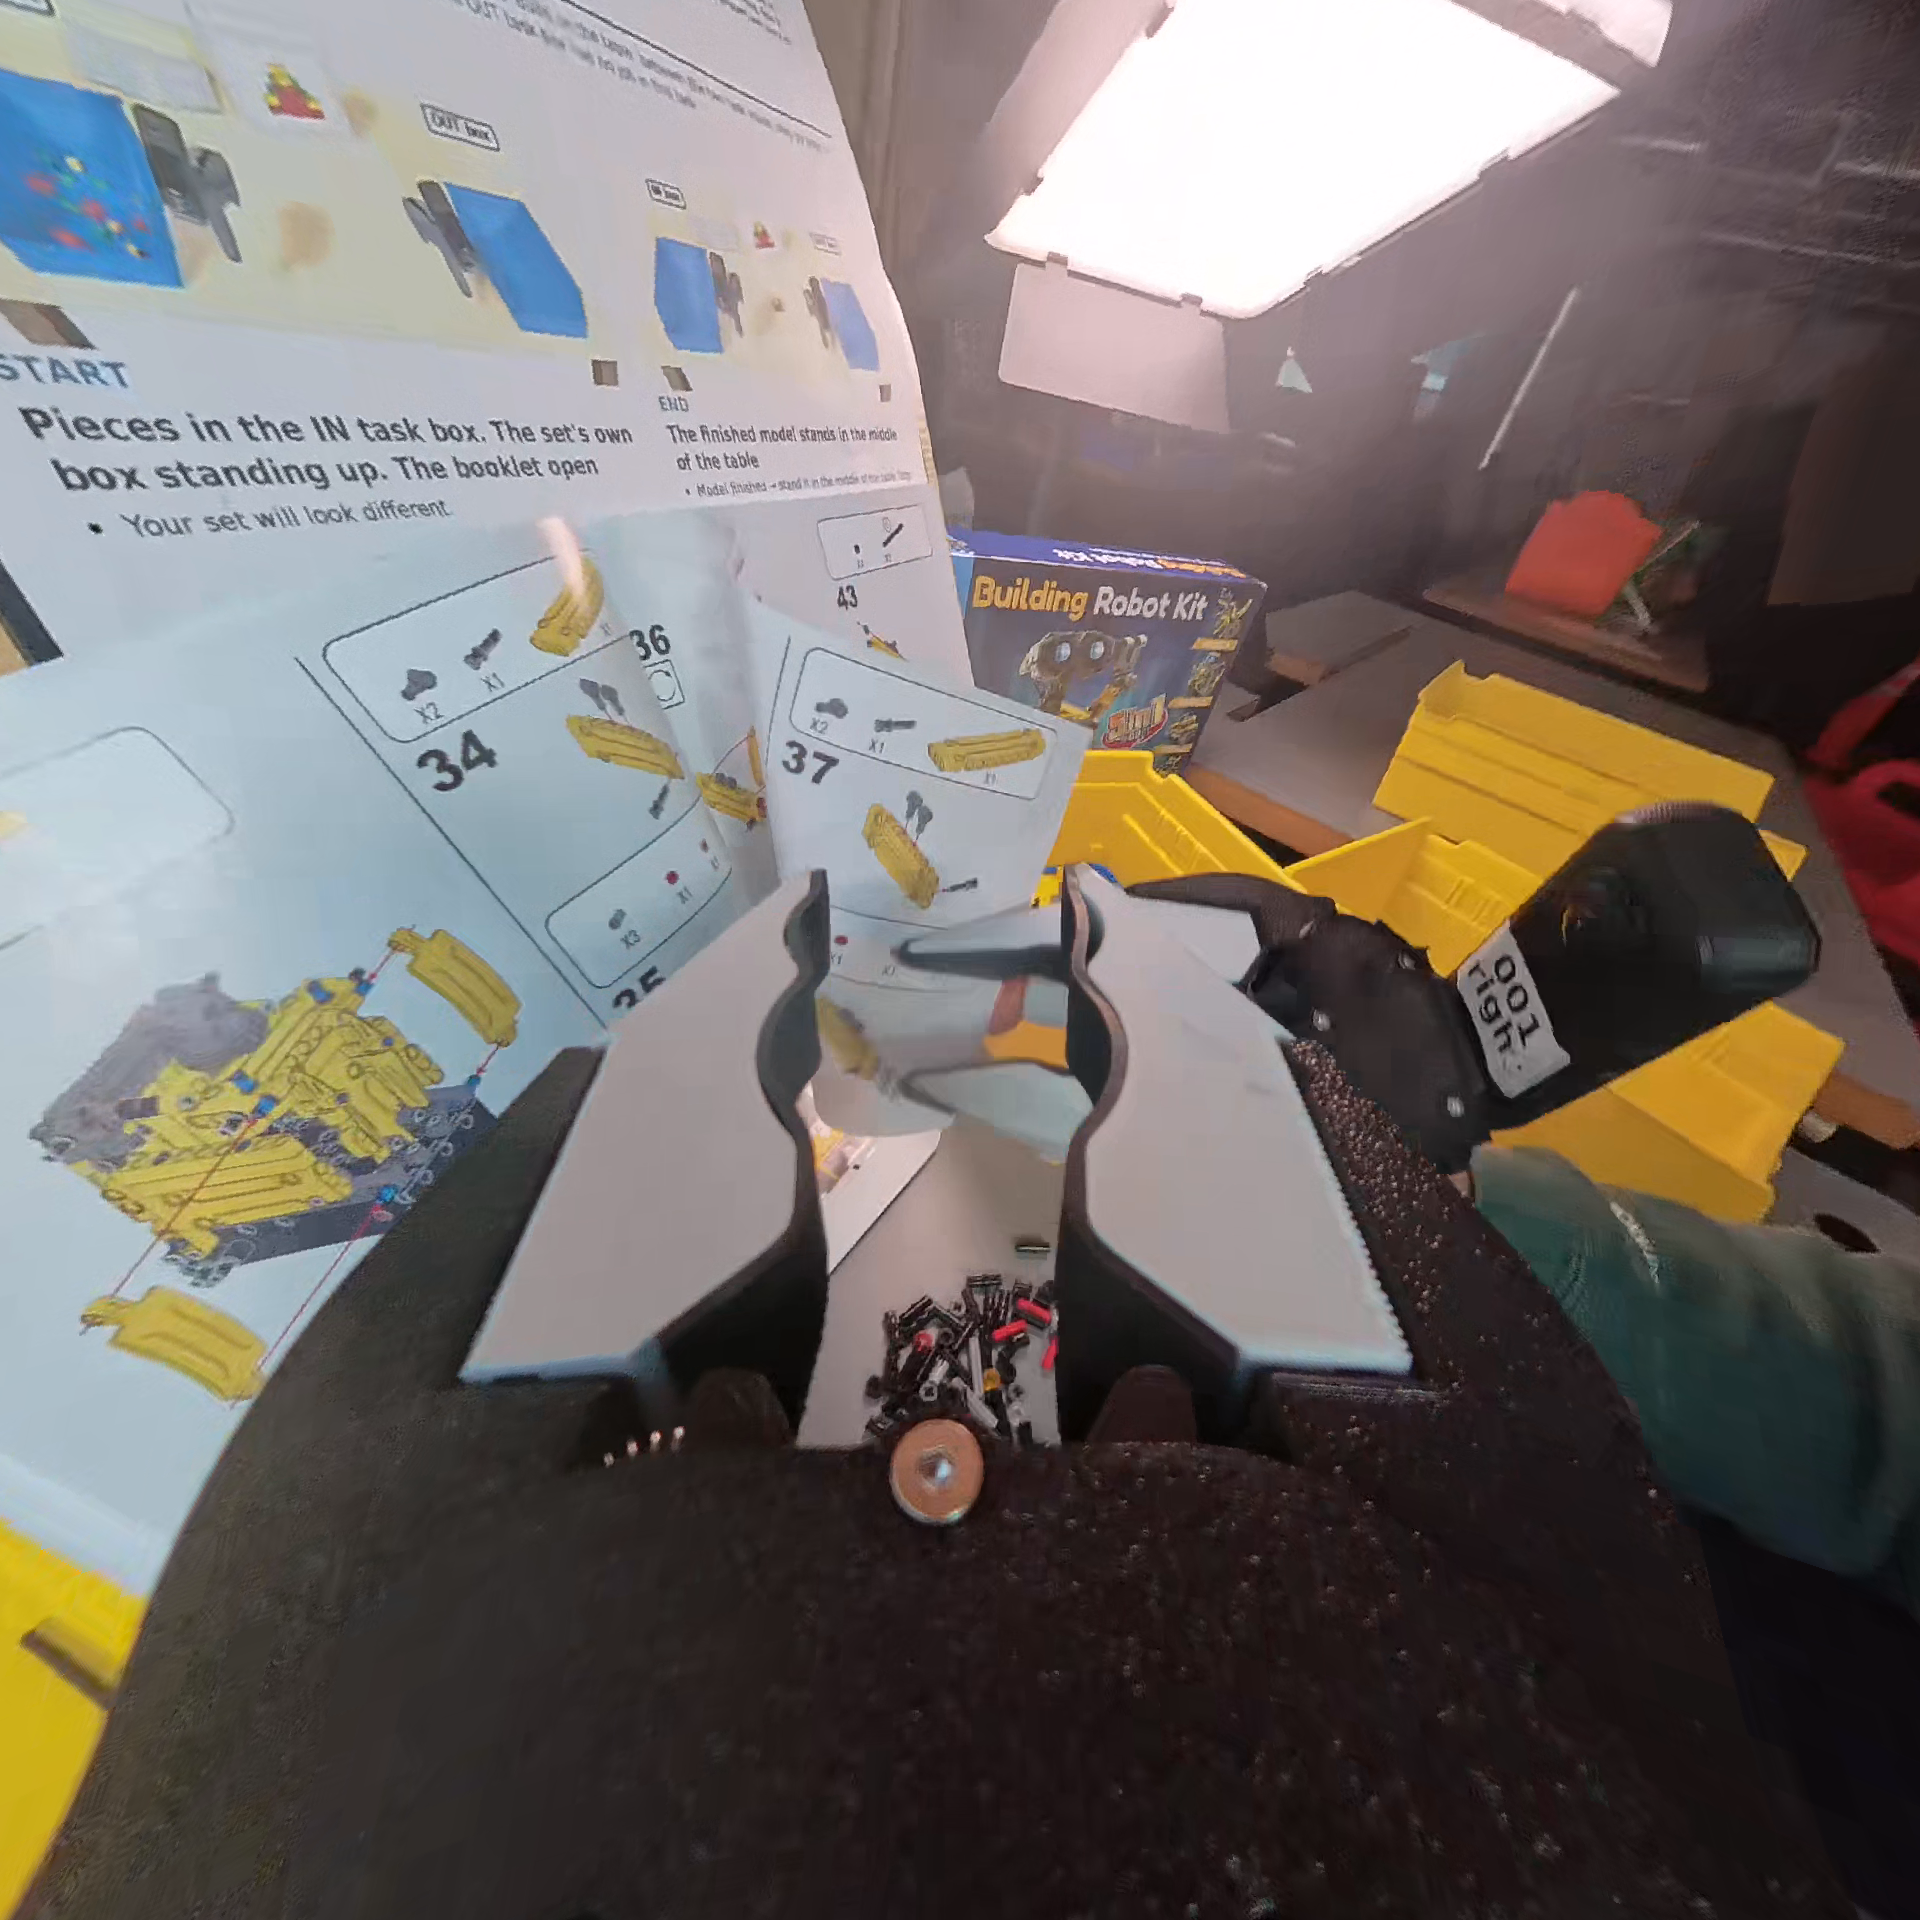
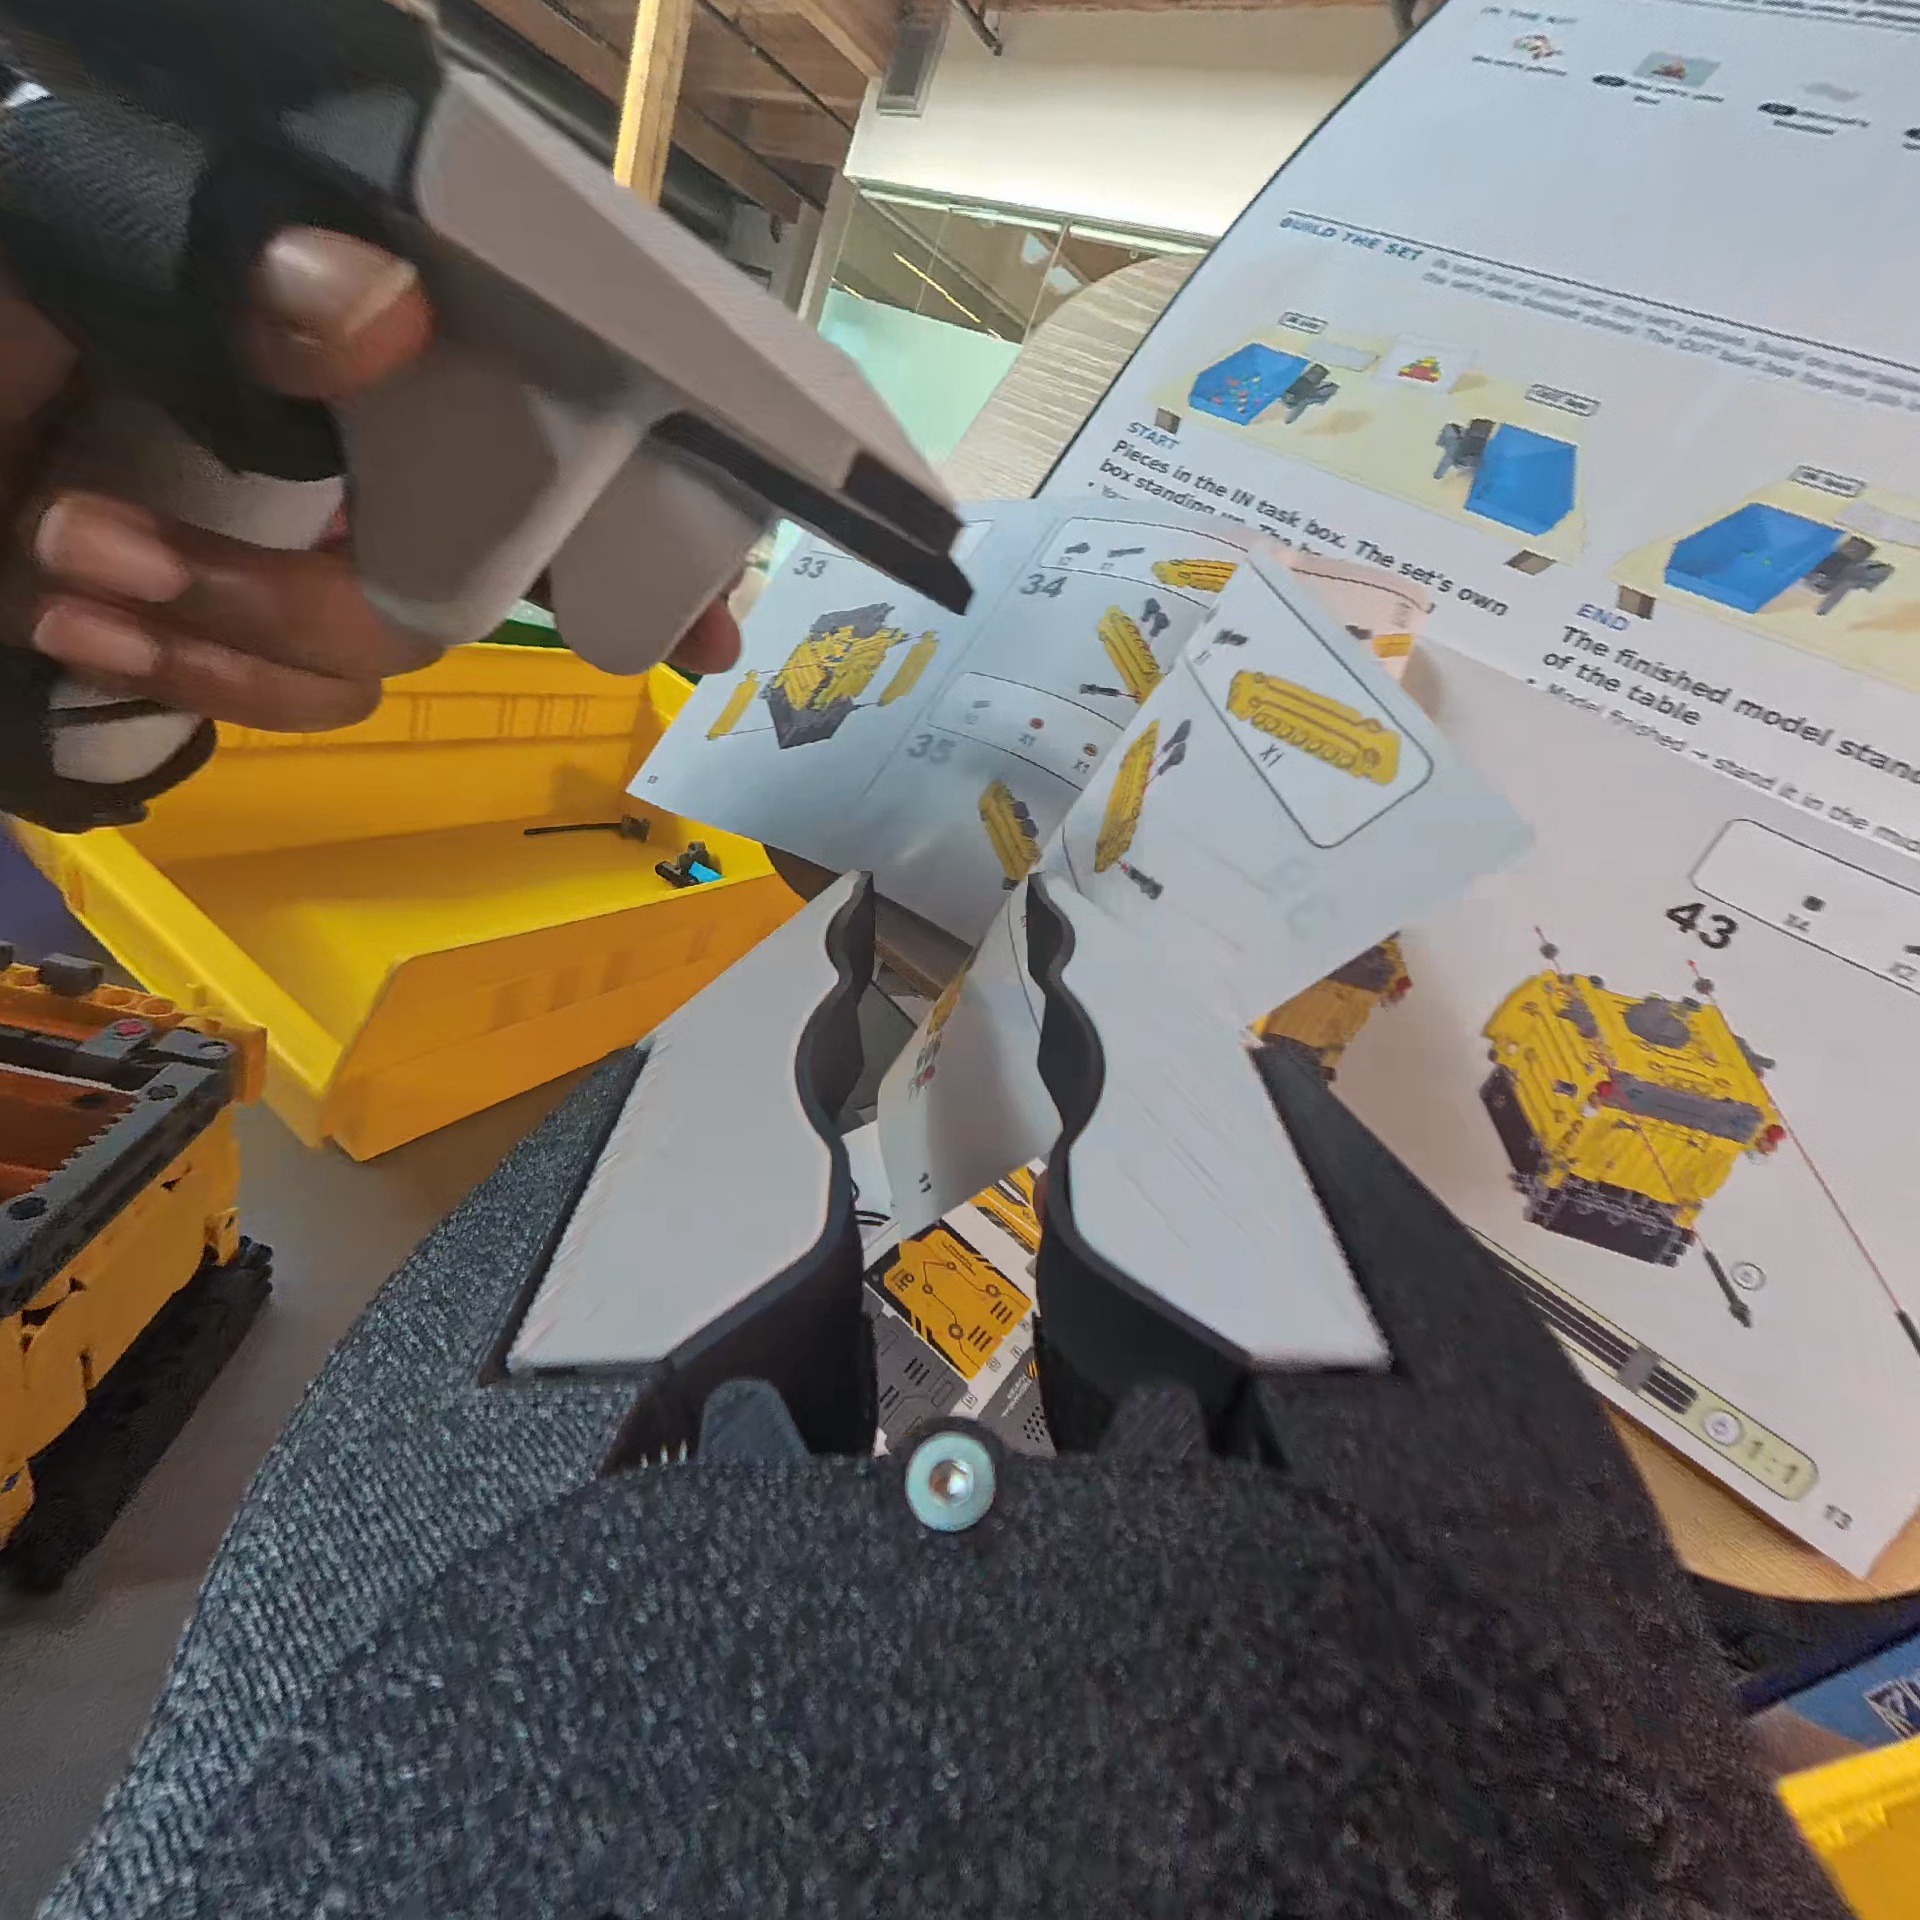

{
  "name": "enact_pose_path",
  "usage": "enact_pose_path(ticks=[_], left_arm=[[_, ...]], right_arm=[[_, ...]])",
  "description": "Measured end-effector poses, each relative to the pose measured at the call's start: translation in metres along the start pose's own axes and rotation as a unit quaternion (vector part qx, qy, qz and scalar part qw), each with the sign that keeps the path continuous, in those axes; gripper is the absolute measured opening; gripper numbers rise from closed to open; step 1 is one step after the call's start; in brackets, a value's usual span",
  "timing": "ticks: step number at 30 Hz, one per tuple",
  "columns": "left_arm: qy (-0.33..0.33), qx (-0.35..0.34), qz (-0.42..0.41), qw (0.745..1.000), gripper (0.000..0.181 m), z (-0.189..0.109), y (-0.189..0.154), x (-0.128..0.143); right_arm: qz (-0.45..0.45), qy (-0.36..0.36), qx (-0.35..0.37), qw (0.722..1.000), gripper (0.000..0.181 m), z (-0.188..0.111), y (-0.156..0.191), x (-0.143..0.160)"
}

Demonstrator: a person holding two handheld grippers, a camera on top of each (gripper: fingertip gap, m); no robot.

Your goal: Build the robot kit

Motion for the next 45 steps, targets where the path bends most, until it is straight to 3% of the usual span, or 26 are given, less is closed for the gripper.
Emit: enact_pose_path(ticks=[3, 6, 9, 14, 16, 18, 19, 21, 23, 26, 28, 31, 34, 38, 41, 45], left_arm=[[-0.001, -0.011, -0.046, 0.999, 0.047, 0.011, 0.019, 0.000], [0.003, 0.021, -0.068, 0.997, 0.059, 0.016, 0.019, -0.002], [0.029, 0.030, -0.011, 0.999, 0.071, 0.017, 0.001, 0.000], [0.071, -0.085, 0.119, 0.987, 0.062, 0.030, -0.013, 0.017], [0.079, -0.123, 0.147, 0.978, 0.046, 0.034, -0.012, 0.022], [0.082, -0.165, 0.179, 0.966, 0.016, 0.033, -0.005, 0.023], [0.083, -0.180, 0.185, 0.962, 0.010, 0.030, 0.000, 0.022], [0.075, -0.180, 0.162, 0.967, 0.004, 0.023, 0.008, 0.019], [0.065, -0.179, 0.139, 0.972, 0.003, 0.012, 0.018, 0.015], [0.055, -0.180, 0.127, 0.974, 0.006, -0.006, 0.030, 0.008], [0.048, -0.186, 0.119, 0.974, 0.007, -0.018, 0.037, 0.002], [0.052, -0.186, 0.107, 0.975, 0.010, -0.030, 0.048, -0.003], [0.043, -0.215, 0.119, 0.968, 0.006, -0.042, 0.060, -0.008], [0.045, -0.216, 0.112, 0.969, 0.011, -0.048, 0.065, -0.008], [0.027, -0.190, 0.100, 0.976, 0.018, -0.057, 0.054, -0.007], [0.022, -0.073, 0.016, 0.997, 0.055, -0.065, 0.045, 0.005]], right_arm=[[-0.028, 0.002, -0.022, 0.999, 0.028, 0.011, 0.021, 0.002], [-0.035, 0.014, -0.056, 0.998, 0.029, 0.018, 0.035, 0.010], [-0.035, 0.019, -0.066, 0.997, 0.029, 0.018, 0.038, 0.017], [-0.024, 0.019, -0.070, 0.997, 0.027, 0.021, 0.045, 0.018], [-0.045, 0.016, -0.083, 0.995, 0.027, 0.020, 0.055, 0.015], [-0.071, 0.021, -0.146, 0.987, 0.027, 0.015, 0.071, 0.014], [-0.081, 0.036, -0.200, 0.976, 0.027, 0.010, 0.080, 0.015], [-0.056, 0.060, -0.324, 0.942, 0.027, -0.006, 0.094, 0.012], [-0.009, 0.047, -0.374, 0.926, 0.028, -0.019, 0.089, -0.004], [0.039, -0.016, -0.317, 0.947, 0.029, -0.025, 0.053, -0.032], [0.059, -0.033, -0.220, 0.973, 0.031, -0.022, 0.020, -0.039], [0.086, -0.006, -0.027, 0.996, 0.031, -0.015, -0.035, -0.026], [0.120, 0.032, 0.063, 0.990, 0.032, -0.002, -0.062, -0.003], [0.094, 0.084, 0.070, 0.990, 0.038, 0.031, -0.050, 0.015], [0.063, 0.072, 0.074, 0.993, 0.041, 0.042, -0.028, 0.007], [0.061, 0.068, 0.065, 0.994, 0.040, 0.050, -0.014, -0.002]])
Point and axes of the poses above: each gripper's, where its closed fingertips meet, z out along the fingers, x out of its underside, y = z × x across the jaws, the point moved 7 cm from there along -z, back along the fingers, and after that the axes turned 3 degrees about x, right-handed, at the moved point
